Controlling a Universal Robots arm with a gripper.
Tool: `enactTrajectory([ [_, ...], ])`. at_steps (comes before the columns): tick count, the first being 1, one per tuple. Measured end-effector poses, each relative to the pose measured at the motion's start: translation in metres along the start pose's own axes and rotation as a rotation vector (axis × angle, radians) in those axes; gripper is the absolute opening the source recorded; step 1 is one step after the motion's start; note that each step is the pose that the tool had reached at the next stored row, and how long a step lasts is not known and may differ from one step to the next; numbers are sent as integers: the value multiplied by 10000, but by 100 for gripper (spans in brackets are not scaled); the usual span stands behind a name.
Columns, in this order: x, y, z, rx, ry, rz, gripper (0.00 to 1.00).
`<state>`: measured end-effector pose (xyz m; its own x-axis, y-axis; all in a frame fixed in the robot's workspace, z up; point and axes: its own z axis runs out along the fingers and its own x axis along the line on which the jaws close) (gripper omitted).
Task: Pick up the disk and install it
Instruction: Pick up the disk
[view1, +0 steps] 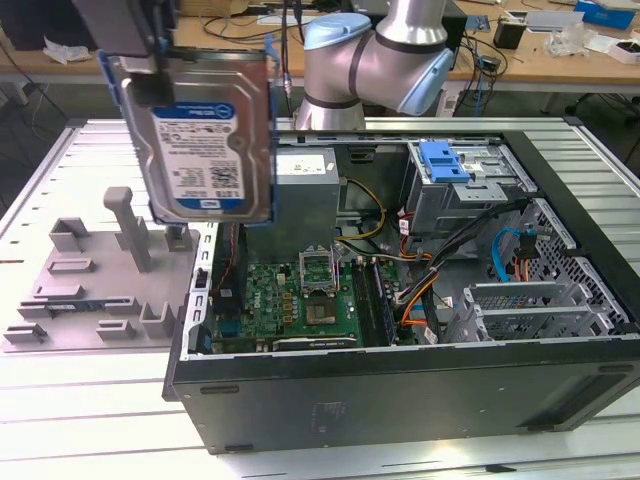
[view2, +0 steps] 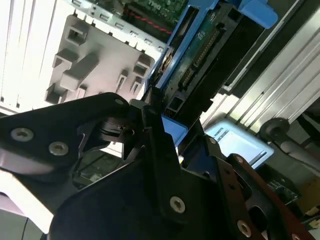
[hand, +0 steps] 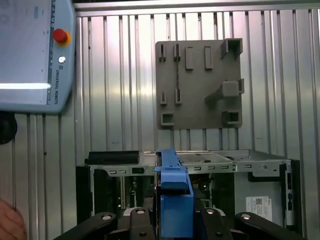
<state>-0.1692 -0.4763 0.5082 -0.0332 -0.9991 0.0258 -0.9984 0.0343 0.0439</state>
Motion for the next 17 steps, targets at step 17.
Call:
enactTrajectory([
  [17, 223, -899, -33, 1, -5, -18, 36],
])
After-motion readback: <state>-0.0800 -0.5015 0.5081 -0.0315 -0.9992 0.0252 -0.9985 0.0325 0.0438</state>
